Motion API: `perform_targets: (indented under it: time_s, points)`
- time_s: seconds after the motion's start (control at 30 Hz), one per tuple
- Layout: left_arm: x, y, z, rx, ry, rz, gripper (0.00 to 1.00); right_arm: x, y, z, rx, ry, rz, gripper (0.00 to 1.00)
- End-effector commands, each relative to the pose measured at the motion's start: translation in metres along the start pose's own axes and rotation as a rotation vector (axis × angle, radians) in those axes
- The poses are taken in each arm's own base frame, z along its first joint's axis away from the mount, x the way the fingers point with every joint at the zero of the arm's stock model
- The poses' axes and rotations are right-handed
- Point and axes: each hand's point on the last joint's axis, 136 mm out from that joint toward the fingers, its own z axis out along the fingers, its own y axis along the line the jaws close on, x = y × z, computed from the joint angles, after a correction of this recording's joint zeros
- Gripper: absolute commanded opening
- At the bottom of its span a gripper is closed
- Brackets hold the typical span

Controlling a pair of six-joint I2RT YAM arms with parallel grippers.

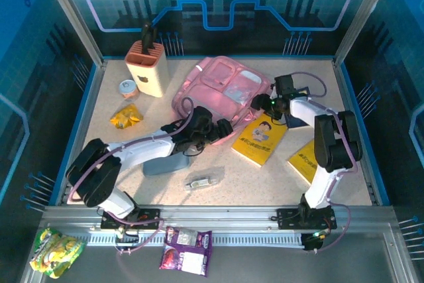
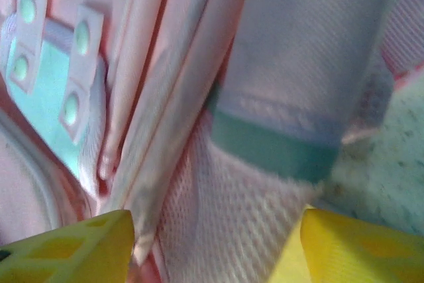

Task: Pack the student bag
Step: Unzip the student bag at the center of the table.

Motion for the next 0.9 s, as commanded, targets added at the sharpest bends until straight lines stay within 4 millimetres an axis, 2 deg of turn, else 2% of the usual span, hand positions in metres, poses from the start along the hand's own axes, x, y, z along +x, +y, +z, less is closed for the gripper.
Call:
perform_targets:
  time_s: [0.0, 0.1, 0.17, 0.3, 0.4, 0.57, 0.77, 0.87]
  points:
    - [-0.004, -0.013, 0.011, 0.026, 0.015, 0.036, 0.99, -0.019, 0.014, 0.004, -0.06, -0.035, -0.033, 0.57]
    - [-0.01, 0.0, 0.018, -0.009, 0.001, 0.026, 0.99, -0.025, 0.018, 0.006, -0.073, -0.042, -0.049, 0.38]
    - [-0.017, 0.006, 0.02, -0.014, -0.022, 0.02, 0.99, -0.029, 0.023, 0.005, -0.093, -0.045, -0.058, 0.22]
    - [-0.032, 0.014, 0.017, 0.001, -0.072, 0.025, 0.97, -0.03, 0.036, -0.004, -0.134, -0.044, -0.079, 0.01]
    - [-0.048, 0.021, 0.011, 0.005, -0.121, 0.025, 0.93, -0.03, 0.054, -0.021, -0.202, -0.053, -0.1, 0.0]
    - [-0.074, 0.036, 0.001, -0.029, -0.18, 0.014, 0.93, -0.017, 0.079, -0.051, -0.245, -0.034, -0.13, 0.0]
    - [-0.107, 0.05, -0.018, -0.057, -0.257, -0.004, 0.88, 0.015, 0.093, -0.084, -0.285, -0.035, -0.047, 0.0]
    - [-0.126, 0.045, -0.03, -0.045, -0.31, 0.017, 0.85, 0.033, 0.105, -0.092, -0.281, -0.048, -0.036, 0.0]
